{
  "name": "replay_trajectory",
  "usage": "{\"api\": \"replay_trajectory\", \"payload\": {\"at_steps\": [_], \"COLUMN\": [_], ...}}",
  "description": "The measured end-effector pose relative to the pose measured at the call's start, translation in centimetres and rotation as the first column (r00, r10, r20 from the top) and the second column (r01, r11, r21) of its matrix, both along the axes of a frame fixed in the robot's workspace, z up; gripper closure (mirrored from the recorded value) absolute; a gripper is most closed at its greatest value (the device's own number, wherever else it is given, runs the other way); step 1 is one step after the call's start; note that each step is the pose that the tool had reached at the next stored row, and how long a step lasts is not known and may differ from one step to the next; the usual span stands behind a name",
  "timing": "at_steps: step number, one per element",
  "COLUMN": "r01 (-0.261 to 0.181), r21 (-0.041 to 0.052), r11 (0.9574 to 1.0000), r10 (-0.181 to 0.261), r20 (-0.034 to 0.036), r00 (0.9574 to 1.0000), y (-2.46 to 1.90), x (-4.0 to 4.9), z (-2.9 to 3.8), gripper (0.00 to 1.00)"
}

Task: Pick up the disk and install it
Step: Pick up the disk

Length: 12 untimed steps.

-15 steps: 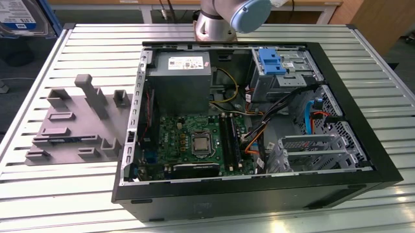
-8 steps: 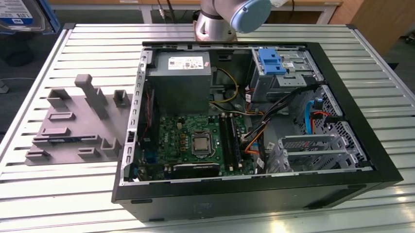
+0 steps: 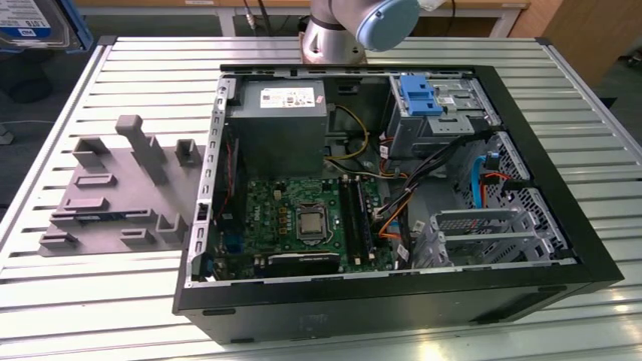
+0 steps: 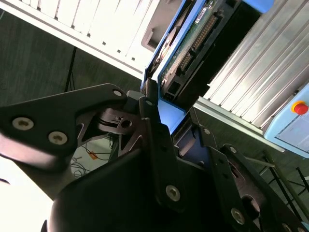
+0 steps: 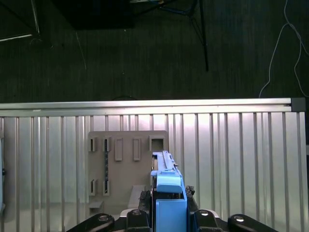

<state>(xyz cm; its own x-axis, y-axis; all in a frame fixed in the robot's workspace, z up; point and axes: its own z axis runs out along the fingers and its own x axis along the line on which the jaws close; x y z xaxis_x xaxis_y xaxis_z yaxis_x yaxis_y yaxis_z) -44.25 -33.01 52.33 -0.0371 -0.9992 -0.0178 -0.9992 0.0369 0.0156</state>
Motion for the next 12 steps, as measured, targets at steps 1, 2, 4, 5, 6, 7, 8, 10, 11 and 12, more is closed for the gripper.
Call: {"api": "replay_trajectory", "payload": {"at_steps": [1, 2, 4, 5, 6, 7, 8, 10, 11, 12], "r01": [0.0, 0.0, 0.0, 0.0, 0.0, 0.0, 0.0, 0.0, 0.0, 0.0], "r21": [0.0, 0.0, -0.0001, 0.0, 0.0, 0.0, 0.0, 0.0, 0.0, 0.0], "r11": [1.0, 1.0, 1.0, 1.0, 1.0, 1.0, 1.0, 1.0, 1.0, 1.0], "r10": [0.0, 0.0, 0.0, 0.0, 0.0, 0.0, 0.0, 0.0, 0.0, 0.0], "r20": [0.0, 0.0, -0.0001, -0.0001, -0.0001, 0.0, -0.0001, 0.0, -0.0001, 0.0], "r00": [1.0, 1.0, 1.0, 1.0, 1.0, 1.0, 1.0, 1.0, 1.0, 1.0], "y": [0.0, 0.0, 0.01, 0.0, 0.0, 0.0, 0.0, 0.0, 0.0, 0.0], "x": [0.0, 0.0, 0.05, 0.09, 0.12, 0.15, 0.18, 0.26, 0.3, 0.34], "z": [0.0, 0.0, 0.0, 0.0, 0.0, 0.0, 0.0, 0.0, 0.0, 0.0], "gripper": [0.64, 0.64, 0.64, 0.64, 0.64, 0.64, 0.64, 0.64, 0.64, 0.64]}}
